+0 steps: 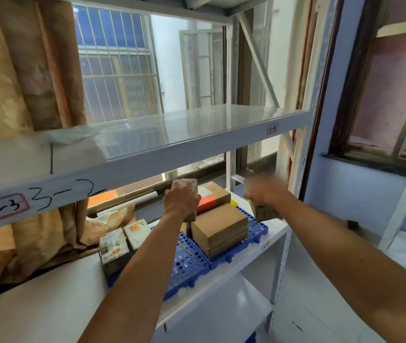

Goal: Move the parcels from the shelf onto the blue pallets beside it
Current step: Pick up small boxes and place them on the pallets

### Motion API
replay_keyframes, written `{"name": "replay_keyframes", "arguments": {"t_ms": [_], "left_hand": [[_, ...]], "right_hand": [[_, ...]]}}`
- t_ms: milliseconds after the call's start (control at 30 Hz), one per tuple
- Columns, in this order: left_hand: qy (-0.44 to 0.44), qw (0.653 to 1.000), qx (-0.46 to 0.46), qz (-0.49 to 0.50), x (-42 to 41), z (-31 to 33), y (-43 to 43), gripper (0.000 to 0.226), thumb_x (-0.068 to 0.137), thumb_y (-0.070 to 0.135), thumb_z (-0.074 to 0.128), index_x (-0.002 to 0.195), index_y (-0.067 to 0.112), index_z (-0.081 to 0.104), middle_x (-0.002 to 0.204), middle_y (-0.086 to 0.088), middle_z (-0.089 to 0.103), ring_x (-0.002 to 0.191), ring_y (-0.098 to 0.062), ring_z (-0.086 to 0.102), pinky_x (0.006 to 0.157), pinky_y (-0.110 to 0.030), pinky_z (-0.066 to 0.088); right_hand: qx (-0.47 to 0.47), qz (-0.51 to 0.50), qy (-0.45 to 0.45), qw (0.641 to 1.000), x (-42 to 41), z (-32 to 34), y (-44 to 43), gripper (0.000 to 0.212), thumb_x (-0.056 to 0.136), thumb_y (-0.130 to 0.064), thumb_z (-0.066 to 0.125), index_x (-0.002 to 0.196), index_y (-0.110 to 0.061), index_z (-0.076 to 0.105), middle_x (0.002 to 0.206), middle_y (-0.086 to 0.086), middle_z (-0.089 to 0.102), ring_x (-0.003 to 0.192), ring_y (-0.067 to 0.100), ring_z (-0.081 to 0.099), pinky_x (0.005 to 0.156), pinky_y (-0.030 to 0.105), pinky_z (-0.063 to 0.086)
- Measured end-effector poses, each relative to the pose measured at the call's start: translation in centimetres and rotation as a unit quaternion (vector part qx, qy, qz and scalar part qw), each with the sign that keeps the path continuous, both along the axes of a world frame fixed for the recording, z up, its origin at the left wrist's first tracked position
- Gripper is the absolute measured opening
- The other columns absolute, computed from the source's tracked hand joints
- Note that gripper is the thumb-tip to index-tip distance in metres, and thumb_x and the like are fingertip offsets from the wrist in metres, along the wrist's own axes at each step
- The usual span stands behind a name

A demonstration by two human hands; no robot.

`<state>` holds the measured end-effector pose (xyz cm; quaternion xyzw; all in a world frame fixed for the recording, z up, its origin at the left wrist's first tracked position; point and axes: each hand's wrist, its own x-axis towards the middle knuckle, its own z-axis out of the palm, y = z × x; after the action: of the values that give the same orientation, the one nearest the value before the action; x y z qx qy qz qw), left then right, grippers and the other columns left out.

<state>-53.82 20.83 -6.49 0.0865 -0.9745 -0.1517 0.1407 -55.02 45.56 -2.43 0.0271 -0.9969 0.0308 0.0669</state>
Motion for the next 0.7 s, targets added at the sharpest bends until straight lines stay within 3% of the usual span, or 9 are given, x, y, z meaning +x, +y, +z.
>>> {"name": "replay_keyframes", "arguments": {"t_ms": [200,467,700], "left_hand": [[-0.010,0.999,-0.016,0.038,-3.3,-0.4,-1.1,0.057,0.089,0.052,0.053,0.141,0.029,0.052,0.143,-0.011,0.046,0.119,-0.038,0.054,0.096,-0.041,0.046],[-0.009,0.995,-0.009,0.094,-5.9,-1.0,-0.3,0.051,0.088,0.050,0.053,0.136,0.030,0.055,0.137,-0.011,0.050,0.116,-0.036,0.056,0.093,-0.042,0.047],[0.006,0.989,-0.009,0.145,-7.7,0.0,2.1,0.050,0.097,0.050,0.051,0.142,0.027,0.052,0.137,-0.012,0.050,0.120,-0.035,0.054,0.094,-0.043,0.046]], "right_hand": [[-0.018,0.041,0.012,0.999,-4.2,-0.1,-0.7,0.071,0.090,-0.062,0.056,0.146,-0.020,0.043,0.141,0.011,0.045,0.115,0.028,0.057,0.095,0.041,0.048],[0.001,0.127,0.012,0.992,-10.6,-0.6,-1.3,0.071,0.090,-0.063,0.055,0.145,-0.019,0.045,0.135,0.009,0.047,0.115,0.028,0.058,0.088,0.038,0.046],[0.018,0.192,0.013,0.981,-15.6,-0.2,-0.9,0.077,0.086,-0.068,0.055,0.147,-0.021,0.045,0.145,0.006,0.042,0.116,0.028,0.058,0.085,0.037,0.046]]}}
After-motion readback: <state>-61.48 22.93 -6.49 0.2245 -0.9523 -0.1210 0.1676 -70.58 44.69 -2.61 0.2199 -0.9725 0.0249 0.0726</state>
